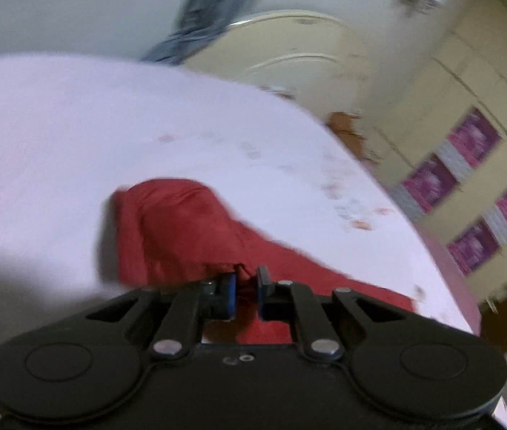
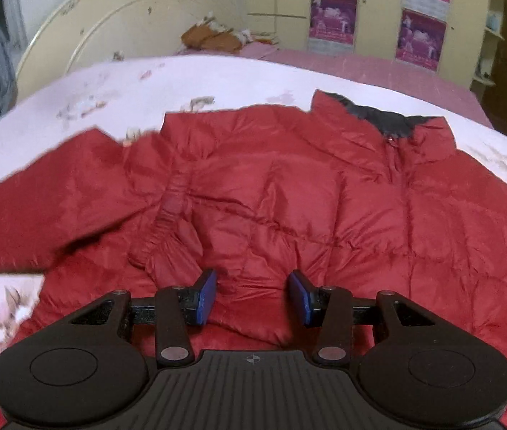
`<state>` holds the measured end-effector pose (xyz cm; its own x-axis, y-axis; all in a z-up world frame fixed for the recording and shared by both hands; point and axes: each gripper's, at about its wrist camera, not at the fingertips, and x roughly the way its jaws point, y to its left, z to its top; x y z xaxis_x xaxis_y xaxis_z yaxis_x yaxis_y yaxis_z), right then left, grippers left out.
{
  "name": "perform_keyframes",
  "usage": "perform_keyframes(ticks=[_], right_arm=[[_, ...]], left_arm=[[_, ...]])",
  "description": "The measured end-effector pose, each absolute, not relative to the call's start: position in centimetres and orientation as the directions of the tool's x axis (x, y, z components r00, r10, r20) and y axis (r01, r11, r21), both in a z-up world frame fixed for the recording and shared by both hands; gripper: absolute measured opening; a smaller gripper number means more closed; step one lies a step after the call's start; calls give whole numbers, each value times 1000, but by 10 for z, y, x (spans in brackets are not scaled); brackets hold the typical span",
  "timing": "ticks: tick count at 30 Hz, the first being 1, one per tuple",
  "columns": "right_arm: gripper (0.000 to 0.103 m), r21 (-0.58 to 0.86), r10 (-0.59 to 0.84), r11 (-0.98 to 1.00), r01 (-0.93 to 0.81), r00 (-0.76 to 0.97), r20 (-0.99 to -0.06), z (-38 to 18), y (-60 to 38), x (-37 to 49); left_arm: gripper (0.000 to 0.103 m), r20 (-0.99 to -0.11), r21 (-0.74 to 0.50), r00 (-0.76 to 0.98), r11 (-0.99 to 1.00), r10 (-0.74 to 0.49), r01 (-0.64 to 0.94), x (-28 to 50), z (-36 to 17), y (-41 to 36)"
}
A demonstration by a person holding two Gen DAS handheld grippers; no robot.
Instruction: Fold large clothes
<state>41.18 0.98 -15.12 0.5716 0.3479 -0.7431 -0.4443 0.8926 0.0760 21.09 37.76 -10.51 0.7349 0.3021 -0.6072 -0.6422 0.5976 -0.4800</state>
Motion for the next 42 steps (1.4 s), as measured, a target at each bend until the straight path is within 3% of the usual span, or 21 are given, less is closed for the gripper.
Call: perform_keyframes(ticks=[5, 11, 16, 20, 22, 26, 28, 29, 30, 31, 34, 38, 42], right_arm=[[45, 177, 391, 906, -385, 595, -702, -137, -12, 412], [45, 212, 364, 929, -305, 632, -684, -123, -55, 406], [45, 205, 291, 957, -207, 669, -684, -116, -108, 394], [45, 190, 218, 975, -118, 682, -698, -118, -150, 385], [45, 192, 197, 978, -83, 682, -705, -118, -168, 381], [45, 223, 203, 973, -59, 679, -705, -116, -189, 376], [45, 244, 218, 968, -60, 683, -697, -114, -192, 375], [45, 260, 234, 963, -66, 682, -693, -113, -192, 376], [45, 277, 251, 958, -73, 679, -689, -111, -192, 375], [46, 292, 266, 953, -79, 678, -685, -110, -190, 377], [102, 325, 291, 942, -89, 701, -651, -102, -181, 380], [102, 310, 296, 943, -123, 734, -611, -93, -168, 387], [102, 274, 272, 955, -110, 690, -671, -106, -154, 407]], left_arm=[[10, -530, -449, 831, 774, 172, -447, 256, -64, 330], [10, -485, -404, 868, 908, -104, -116, 326, -42, 230], [10, -521, -366, 787, 920, -330, 143, 370, -58, 127], [10, -591, -332, 687, 904, -423, 270, 391, -88, 61], [11, -636, -308, 639, 901, -434, 305, 399, -103, 42], [27, -723, -273, 563, 915, -400, 298, 402, -122, 26], [52, -724, -261, 573, 921, -384, 288, 398, -119, 31], [73, -718, -248, 591, 928, -368, 278, 395, -114, 34], [80, -700, -225, 625, 937, -346, 266, 393, -110, 37], [80, -684, -204, 651, 944, -328, 260, 388, -105, 43], [80, -664, -161, 697, 962, -272, 222, 374, -91, 66], [82, -644, -101, 752, 990, -141, 99, 355, -82, 105], [82, -675, -33, 738, 999, -19, -4, 338, -95, 141]])
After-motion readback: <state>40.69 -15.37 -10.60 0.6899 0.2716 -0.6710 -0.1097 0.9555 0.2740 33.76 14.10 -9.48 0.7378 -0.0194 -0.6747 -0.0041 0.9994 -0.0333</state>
